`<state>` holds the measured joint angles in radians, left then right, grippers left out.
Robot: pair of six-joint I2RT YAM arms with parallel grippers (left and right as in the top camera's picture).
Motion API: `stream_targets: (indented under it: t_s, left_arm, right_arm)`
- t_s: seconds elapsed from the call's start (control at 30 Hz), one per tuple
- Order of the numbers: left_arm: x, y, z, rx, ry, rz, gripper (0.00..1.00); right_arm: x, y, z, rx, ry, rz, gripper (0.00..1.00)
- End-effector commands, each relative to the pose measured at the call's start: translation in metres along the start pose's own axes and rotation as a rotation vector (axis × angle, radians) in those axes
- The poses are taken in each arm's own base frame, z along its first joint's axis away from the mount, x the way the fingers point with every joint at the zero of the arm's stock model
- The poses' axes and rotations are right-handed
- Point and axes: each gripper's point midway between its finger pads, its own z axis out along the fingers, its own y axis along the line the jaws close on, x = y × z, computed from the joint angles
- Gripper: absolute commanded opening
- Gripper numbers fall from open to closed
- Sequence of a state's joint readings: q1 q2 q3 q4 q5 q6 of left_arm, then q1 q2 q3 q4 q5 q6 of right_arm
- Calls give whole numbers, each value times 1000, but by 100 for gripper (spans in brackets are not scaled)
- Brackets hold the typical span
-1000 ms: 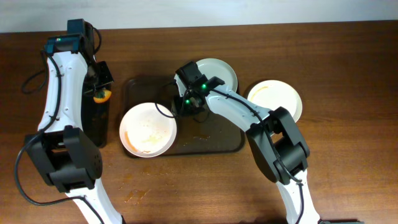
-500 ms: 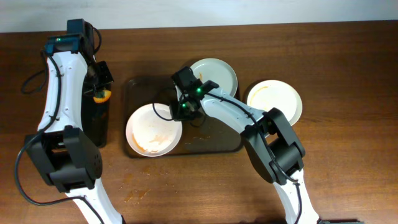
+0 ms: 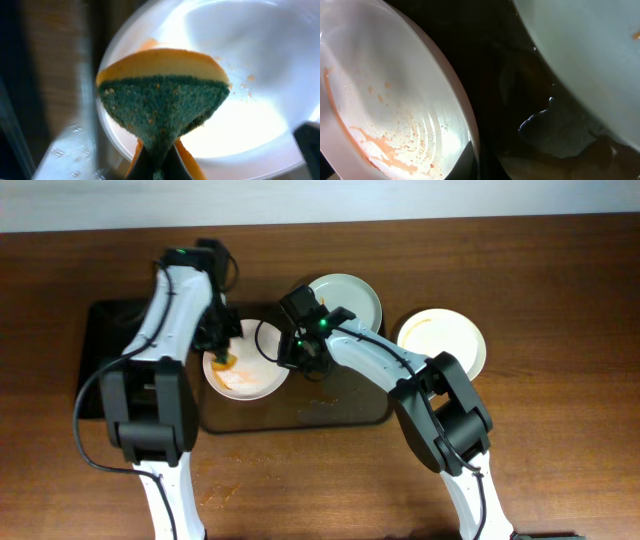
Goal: Clean dirty plates on tray and stack at the side
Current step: 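Scrub the plate held by the right gripper with the left sponge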
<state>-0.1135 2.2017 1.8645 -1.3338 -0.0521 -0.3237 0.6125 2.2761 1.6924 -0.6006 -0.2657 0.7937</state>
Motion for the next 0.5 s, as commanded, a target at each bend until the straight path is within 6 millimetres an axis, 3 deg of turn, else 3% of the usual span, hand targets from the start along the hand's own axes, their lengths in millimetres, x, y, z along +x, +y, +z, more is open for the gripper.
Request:
stream_targets:
  t_s: [0.0, 0.2, 0.33, 0.47]
  left_arm:
    - [28, -10, 43, -18, 83, -10, 1]
    - [55, -30, 86, -16, 108, 61, 0]
    - [89, -87, 75, 323, 221, 360, 1]
    - [94, -89, 73, 358, 219, 500, 1]
  right_arm:
    - [-11, -16, 4, 41, -25, 38, 4]
    - [-14, -17, 4, 39, -29, 27, 4]
    - [-14, -16, 4, 36, -31, 25, 4]
    - [-14, -16, 4, 36, -31, 22, 4]
